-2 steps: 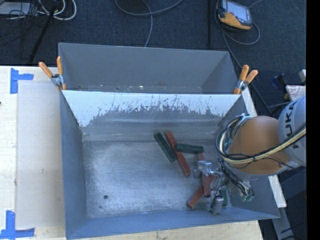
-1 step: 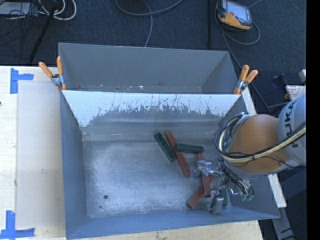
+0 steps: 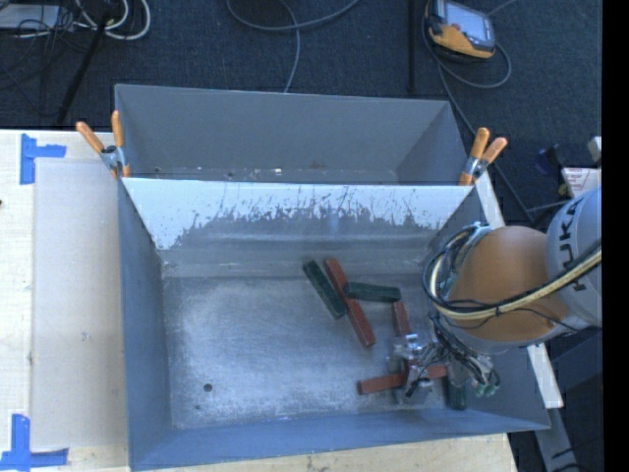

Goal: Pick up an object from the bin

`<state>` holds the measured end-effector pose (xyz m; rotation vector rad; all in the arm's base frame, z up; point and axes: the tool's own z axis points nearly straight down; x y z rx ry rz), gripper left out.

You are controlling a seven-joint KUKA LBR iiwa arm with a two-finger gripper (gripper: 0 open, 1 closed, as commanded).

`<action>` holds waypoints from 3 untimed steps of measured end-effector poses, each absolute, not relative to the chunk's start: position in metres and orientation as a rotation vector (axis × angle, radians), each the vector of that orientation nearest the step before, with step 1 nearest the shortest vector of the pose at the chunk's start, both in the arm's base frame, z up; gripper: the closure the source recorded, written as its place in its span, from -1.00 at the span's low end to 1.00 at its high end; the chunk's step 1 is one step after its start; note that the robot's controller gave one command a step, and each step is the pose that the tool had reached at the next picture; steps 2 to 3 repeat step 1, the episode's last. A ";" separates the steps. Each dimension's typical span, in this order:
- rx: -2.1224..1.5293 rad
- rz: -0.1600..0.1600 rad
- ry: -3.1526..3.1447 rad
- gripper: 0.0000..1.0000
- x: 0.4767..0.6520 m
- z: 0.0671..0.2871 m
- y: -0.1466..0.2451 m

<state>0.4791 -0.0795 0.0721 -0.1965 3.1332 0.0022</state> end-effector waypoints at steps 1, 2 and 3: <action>-0.193 0.001 3.135 1.00 0.479 0.096 -0.079; -0.193 0.001 3.135 1.00 0.479 0.096 -0.079; -0.193 0.001 3.135 1.00 0.479 0.096 -0.079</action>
Offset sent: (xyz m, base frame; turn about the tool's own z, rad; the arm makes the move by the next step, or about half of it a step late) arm 0.0000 0.0003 0.0231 0.0000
